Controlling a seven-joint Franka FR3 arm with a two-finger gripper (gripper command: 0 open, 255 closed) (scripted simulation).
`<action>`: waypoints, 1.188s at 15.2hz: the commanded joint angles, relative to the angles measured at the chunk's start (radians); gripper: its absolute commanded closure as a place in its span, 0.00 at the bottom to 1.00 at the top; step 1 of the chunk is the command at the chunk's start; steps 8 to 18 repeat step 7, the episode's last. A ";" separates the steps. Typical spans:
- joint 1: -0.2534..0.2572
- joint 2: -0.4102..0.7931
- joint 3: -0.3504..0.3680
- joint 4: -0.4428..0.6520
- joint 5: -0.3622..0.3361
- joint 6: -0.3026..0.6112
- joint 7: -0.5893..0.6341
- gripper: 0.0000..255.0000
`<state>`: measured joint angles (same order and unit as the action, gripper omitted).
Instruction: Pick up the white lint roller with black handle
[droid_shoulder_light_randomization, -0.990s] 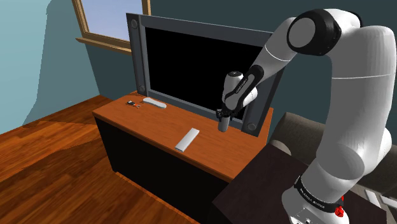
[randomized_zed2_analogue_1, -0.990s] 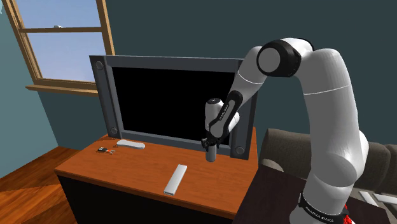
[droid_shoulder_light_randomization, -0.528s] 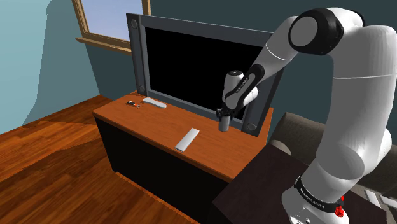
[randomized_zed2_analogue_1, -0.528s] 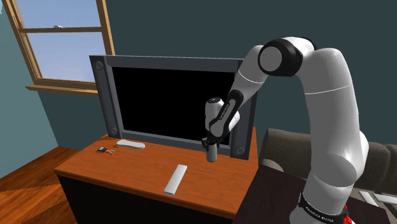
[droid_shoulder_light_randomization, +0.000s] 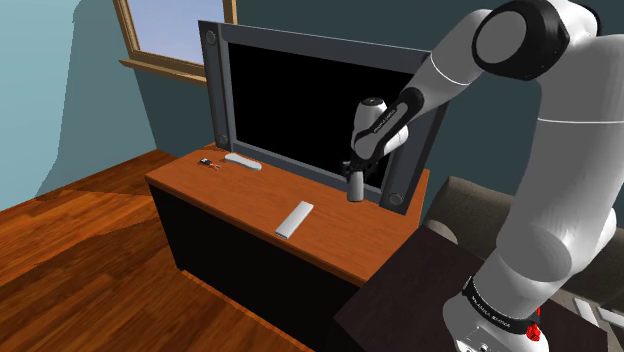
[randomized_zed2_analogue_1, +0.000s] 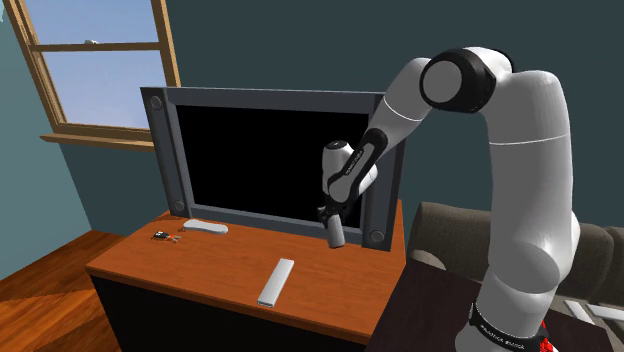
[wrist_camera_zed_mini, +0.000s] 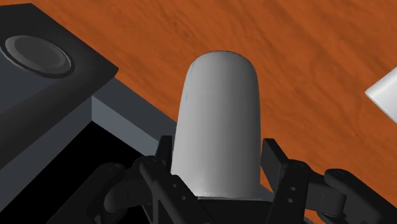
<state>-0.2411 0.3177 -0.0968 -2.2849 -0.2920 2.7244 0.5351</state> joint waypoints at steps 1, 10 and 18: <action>-0.002 -0.026 0.003 -0.005 0.005 -0.021 -0.007 1.00; -0.005 -0.075 0.010 -0.004 0.019 -0.070 -0.024 1.00; -0.005 -0.075 0.010 -0.004 0.019 -0.070 -0.024 1.00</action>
